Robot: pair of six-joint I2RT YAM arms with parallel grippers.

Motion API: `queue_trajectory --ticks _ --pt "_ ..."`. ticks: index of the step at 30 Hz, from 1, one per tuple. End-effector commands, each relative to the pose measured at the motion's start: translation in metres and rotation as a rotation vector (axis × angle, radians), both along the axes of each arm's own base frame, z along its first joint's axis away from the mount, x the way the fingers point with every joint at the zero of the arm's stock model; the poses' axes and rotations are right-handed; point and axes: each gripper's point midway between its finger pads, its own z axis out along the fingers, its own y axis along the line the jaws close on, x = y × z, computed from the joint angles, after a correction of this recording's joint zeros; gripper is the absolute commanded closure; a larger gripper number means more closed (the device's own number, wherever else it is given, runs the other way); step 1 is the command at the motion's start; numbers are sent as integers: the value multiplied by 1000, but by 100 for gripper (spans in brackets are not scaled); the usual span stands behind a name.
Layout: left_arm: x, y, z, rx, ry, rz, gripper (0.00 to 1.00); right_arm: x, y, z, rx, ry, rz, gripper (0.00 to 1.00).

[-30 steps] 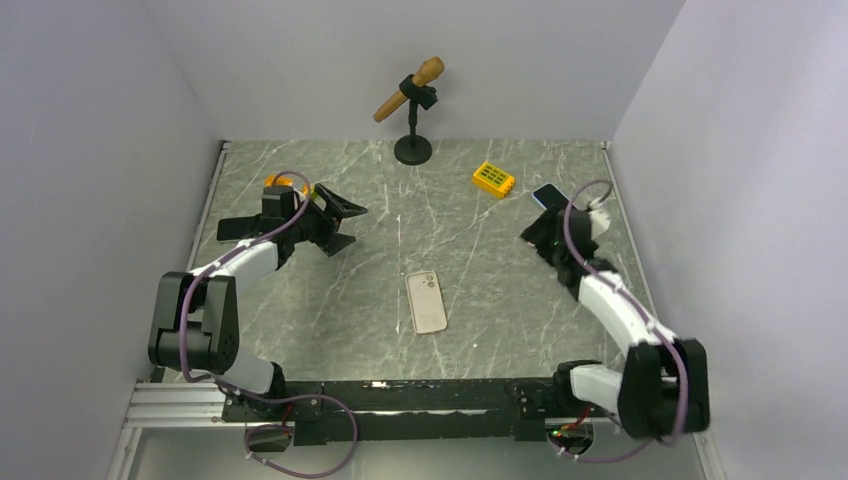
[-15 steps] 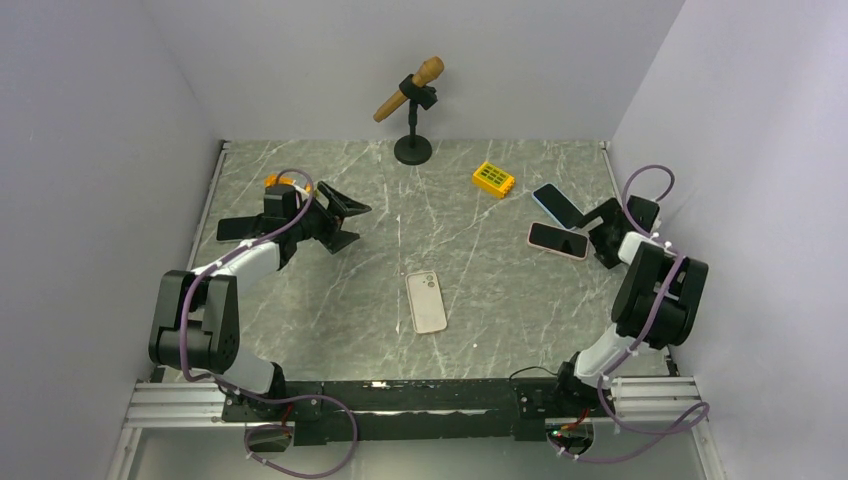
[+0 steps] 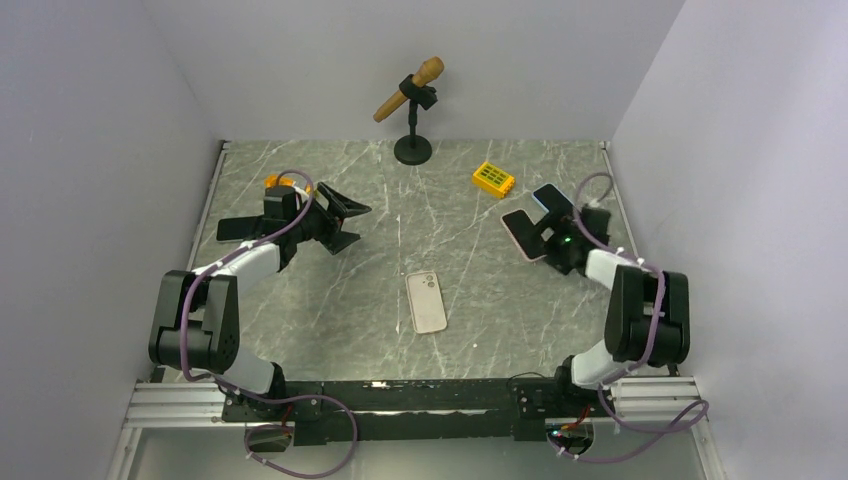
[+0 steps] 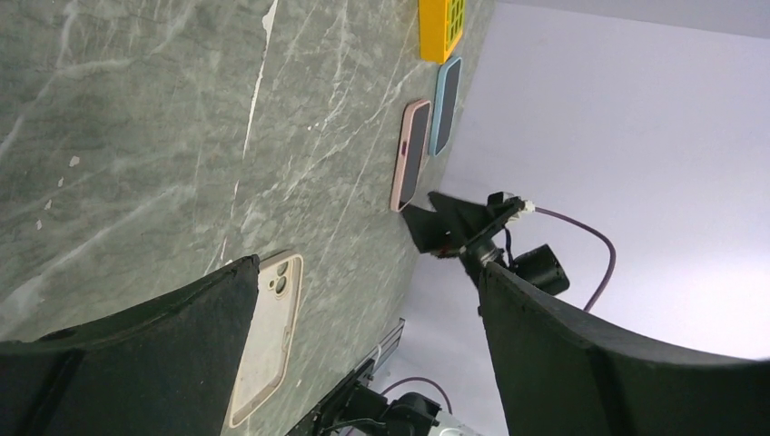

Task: Take the phone out of the phone case
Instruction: Pick up the phone at the center of the board.

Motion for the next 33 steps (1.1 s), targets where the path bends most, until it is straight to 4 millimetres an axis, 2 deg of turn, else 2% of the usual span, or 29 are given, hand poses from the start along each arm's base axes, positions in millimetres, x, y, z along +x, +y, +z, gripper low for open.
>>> queue_trajectory --ticks 1,3,5,7,11,16,20,25,27,29,31,33 --pt "1 -5 6 -27 -29 -19 7 -35 76 5 51 6 218 0" --pt "1 -5 7 -25 -34 -20 7 -41 69 2 -21 29 221 0" --pt "1 -4 7 -22 -37 -19 7 -38 47 2 -137 63 175 0" --pt "1 -4 7 -20 -36 -20 7 -30 30 4 -241 99 159 0" --pt "1 -6 5 -33 -27 -24 7 -10 15 2 -330 155 177 0" --pt "2 -5 5 -23 -32 -24 7 26 30 -5 -298 173 277 0" --pt "2 -5 3 -27 -25 -25 7 43 49 -17 -322 211 339 0" --pt "2 -5 4 -27 -28 -24 6 40 63 -31 -396 283 384 0" --pt "2 -5 4 -23 -30 -24 7 34 57 -36 -465 331 366 1" --pt "2 -5 4 -22 -28 -25 6 28 53 -43 -532 381 370 9" --pt "2 -5 2 -23 -24 -24 7 22 52 -50 -552 425 396 28" --pt "2 -5 1 -24 -21 -25 7 19 50 -54 -573 451 417 43"
